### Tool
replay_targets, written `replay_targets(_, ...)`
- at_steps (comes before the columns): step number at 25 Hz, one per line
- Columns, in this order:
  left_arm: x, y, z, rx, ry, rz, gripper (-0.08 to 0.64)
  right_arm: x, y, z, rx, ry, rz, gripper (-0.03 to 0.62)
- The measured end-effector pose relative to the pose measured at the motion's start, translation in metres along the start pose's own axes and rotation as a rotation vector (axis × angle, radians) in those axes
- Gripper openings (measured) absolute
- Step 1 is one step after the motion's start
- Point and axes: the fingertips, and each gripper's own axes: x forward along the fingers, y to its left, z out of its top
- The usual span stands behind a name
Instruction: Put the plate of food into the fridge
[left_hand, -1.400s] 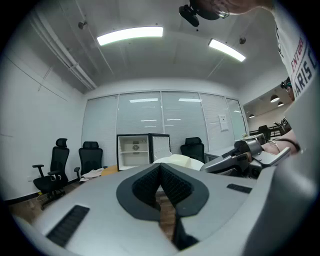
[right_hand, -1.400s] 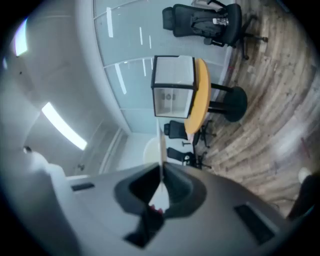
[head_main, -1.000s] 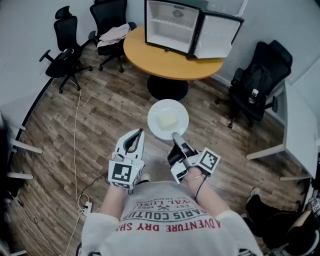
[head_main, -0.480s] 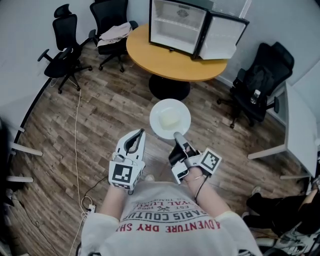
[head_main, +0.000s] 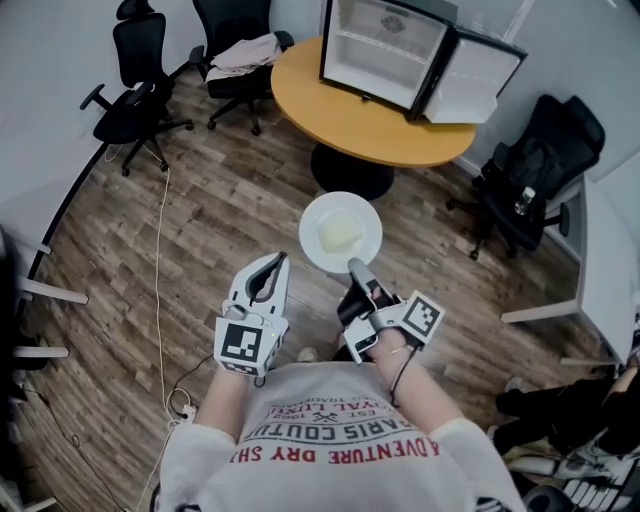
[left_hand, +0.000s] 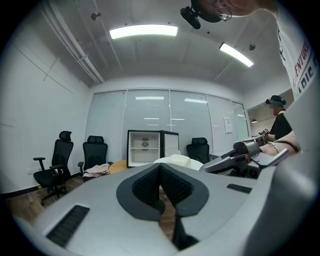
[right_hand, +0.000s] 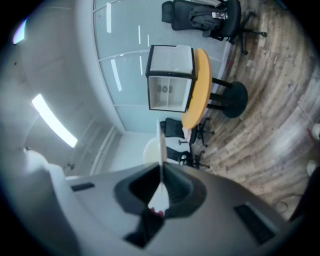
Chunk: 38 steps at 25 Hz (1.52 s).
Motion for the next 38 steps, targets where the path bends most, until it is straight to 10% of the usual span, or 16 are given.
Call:
replay_targets(17,0.128,0.058,-0.013,0.022,0.027,0.120,0.032,0.133,-0.019,0.093,0.038,0.141,0.012,0.040)
replay_targets(25,0.270,0.073,0.005,0.024,0.023,0.158,0.032,0.206,-0.015,0.215,0.032,0.181,-0.002,0.040)
replay_targets(38,0.389,0.082,0.002,-0.042,0.023,0.076,0.032,0.249,-0.034,0.323,0.041,0.087,-0.033,0.040)
